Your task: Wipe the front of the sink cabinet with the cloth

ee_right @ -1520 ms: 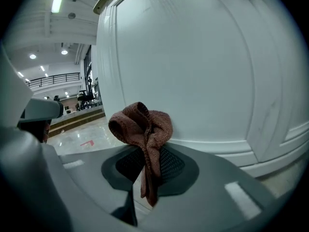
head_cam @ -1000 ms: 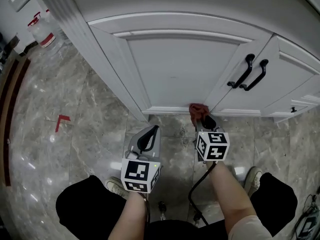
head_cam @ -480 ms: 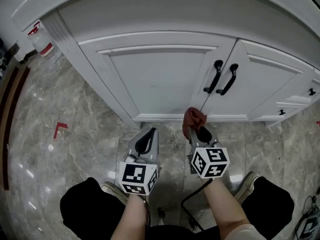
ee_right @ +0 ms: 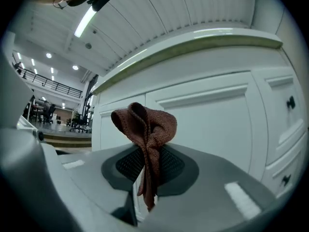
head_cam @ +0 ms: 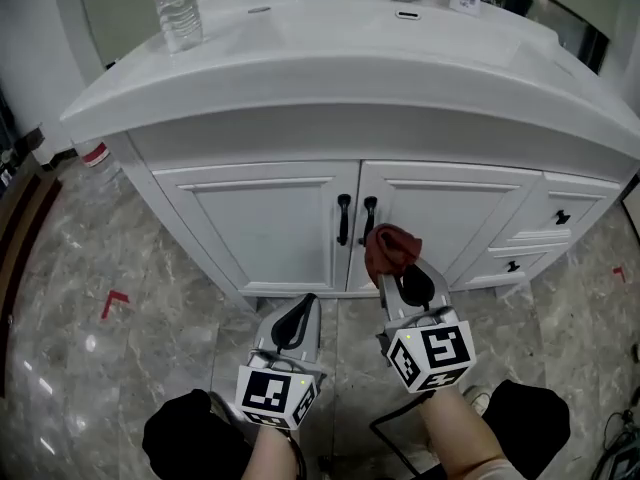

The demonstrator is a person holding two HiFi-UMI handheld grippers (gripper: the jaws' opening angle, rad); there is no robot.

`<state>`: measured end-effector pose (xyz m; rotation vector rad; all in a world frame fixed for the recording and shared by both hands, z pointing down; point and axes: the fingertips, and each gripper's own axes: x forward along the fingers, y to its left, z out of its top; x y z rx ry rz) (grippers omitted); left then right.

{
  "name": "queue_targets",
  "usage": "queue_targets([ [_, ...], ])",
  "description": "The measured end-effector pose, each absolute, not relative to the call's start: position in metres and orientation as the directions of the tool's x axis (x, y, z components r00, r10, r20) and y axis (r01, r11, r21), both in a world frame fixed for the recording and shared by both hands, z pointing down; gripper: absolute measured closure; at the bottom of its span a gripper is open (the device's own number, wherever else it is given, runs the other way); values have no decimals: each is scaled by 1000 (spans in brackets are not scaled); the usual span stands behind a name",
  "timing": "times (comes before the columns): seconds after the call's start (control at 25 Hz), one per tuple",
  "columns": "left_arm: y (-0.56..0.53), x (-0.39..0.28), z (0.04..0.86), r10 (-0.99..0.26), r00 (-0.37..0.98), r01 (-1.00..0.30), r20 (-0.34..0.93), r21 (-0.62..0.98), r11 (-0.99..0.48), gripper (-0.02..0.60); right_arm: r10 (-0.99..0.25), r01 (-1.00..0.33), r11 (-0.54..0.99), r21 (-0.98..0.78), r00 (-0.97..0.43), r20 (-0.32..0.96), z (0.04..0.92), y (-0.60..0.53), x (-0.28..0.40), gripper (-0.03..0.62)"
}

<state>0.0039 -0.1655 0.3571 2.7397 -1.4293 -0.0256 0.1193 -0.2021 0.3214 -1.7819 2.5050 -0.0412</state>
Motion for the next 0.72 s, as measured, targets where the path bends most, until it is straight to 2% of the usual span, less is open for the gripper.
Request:
queue_targets([
  [0.32, -152, 30, 337, -838, 546, -838, 5, -19, -546, 580, -897, -903, 430, -7, -426, -121, 243, -216, 117, 503],
  [0.56, -146, 49, 340, -847, 532, -846, -1, -28, -532, 580, -872, -875, 484, 24, -484, -75, 232, -234, 109, 502],
  [0.72, -149, 62, 346, -838, 545, -837, 15, -33, -545, 580, -879, -882, 471, 16, -471, -75, 232, -240, 124, 502],
])
